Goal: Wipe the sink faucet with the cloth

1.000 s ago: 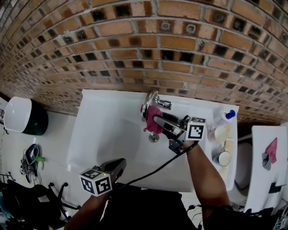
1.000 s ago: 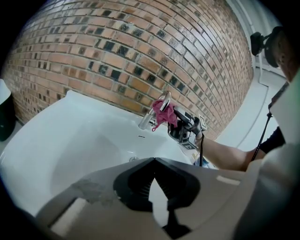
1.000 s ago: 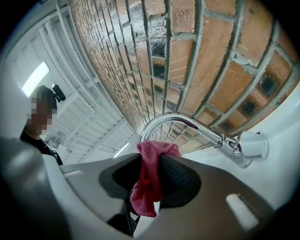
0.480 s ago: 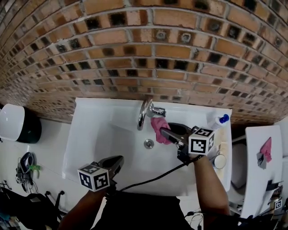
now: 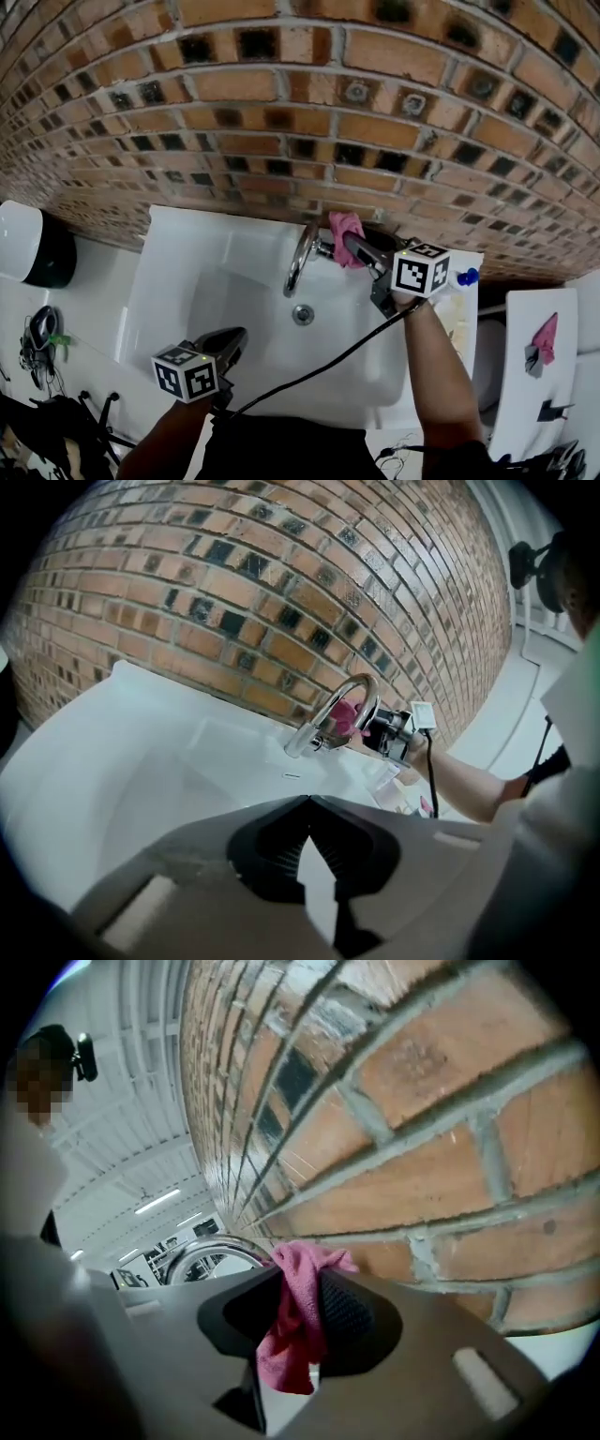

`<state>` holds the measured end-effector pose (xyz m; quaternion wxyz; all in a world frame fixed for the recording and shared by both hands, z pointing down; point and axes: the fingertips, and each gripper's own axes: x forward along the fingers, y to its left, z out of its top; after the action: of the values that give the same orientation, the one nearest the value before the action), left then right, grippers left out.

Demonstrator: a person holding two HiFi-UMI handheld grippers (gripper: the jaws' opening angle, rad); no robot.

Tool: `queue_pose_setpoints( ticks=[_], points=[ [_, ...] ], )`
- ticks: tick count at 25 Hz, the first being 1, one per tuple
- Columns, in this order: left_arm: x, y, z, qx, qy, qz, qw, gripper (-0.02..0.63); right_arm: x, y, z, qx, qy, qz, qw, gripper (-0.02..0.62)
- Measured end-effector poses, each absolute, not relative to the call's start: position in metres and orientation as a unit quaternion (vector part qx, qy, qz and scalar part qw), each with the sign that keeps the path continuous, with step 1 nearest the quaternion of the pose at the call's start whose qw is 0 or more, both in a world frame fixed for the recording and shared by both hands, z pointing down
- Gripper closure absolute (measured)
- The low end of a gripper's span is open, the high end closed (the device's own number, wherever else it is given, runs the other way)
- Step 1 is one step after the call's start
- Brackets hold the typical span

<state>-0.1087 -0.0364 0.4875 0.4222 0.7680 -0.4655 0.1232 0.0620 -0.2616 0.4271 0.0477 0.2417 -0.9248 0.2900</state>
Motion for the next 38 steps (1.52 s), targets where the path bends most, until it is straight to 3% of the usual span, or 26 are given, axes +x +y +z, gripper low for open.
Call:
queue_pose_setpoints(
  ticks=[14,38],
  points=[
    [-0.114,-0.059,0.511,0.749,-0.461,0.125,0.46,0.6,0.019,-0.282,0.474,0.153,-0.882,0.446,0.026,0.469],
    [-0.129,-0.06,0.504,0.806,-0.376,0.101,0.446,0.6,0.002,-0.283,0.399,0.215,-0.909,0.339,0.108,0.474]
  ],
)
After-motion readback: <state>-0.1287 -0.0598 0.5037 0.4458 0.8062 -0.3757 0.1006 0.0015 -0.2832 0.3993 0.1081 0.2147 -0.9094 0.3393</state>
